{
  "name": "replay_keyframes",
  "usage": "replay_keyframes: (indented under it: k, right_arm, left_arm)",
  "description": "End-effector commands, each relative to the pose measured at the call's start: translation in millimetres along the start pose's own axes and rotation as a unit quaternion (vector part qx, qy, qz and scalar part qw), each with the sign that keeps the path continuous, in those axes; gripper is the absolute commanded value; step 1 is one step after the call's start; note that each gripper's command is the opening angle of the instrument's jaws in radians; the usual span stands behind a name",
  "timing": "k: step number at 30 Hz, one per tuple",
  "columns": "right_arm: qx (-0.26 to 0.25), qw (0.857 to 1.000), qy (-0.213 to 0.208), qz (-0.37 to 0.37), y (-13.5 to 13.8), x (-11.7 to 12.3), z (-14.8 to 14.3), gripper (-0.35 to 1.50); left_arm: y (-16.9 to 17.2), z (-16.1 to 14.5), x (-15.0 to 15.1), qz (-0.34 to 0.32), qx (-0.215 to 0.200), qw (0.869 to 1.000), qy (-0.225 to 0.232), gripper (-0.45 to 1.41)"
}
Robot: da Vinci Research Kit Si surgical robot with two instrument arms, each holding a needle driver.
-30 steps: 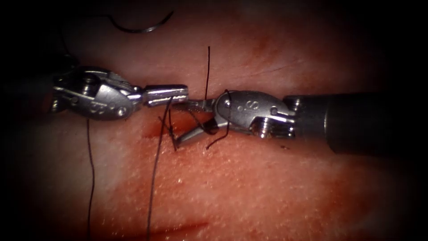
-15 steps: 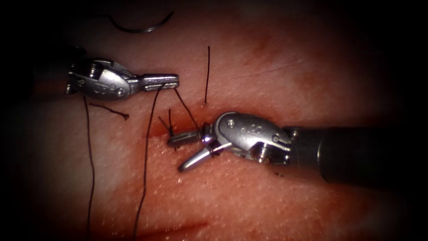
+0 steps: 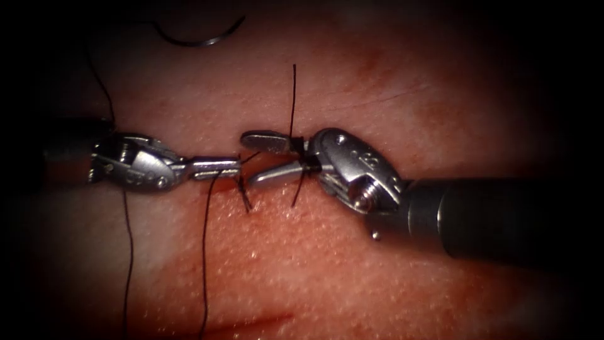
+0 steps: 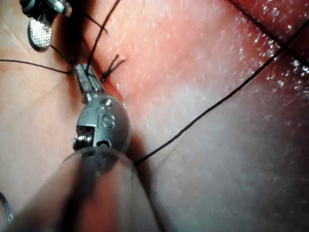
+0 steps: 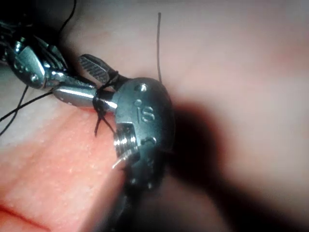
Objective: Wound Closure
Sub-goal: Wrap suture counter-clockwise twice around right tool, then grip tail end of suture with right grasper
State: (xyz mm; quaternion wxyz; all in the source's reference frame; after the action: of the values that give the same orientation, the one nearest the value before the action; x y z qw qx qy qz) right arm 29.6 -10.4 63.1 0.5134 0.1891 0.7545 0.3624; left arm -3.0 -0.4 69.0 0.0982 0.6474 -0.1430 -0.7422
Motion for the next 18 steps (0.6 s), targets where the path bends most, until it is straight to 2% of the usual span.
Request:
replay_keyframes:
  k: [1, 4, 9, 15, 18]
  right_arm:
    - [-0.029, 1.000, 0.003, -0.004, 0.5, -0.6, 0.6, 0.47]
    - [-0.131, 0.991, 0.000, -0.008, 0.1, -1.1, 0.3, 0.47]
    - [-0.233, 0.972, -0.016, -0.029, -1.1, -1.7, -0.8, 0.49]
    - [-0.296, 0.954, -0.022, -0.041, -1.8, -0.8, -2.7, 0.44]
    - [-0.320, 0.947, -0.019, -0.036, -1.3, -0.2, -3.1, 0.51]
  left_arm:
    - [0.2, 0.8, -0.3, 0.001, 0.001, 1.000, 0.000, -0.45]
    - [1.6, 2.0, 0.5, 0.006, -0.003, 1.000, -0.008, -0.45]
    - [2.4, 4.0, 1.9, 0.007, -0.010, 1.000, -0.021, -0.45]
    - [1.1, 5.6, 3.6, -0.006, -0.010, 1.000, -0.023, -0.45]
    - [-1.0, 6.1, 3.7, -0.004, -0.011, 1.000, -0.022, -0.45]
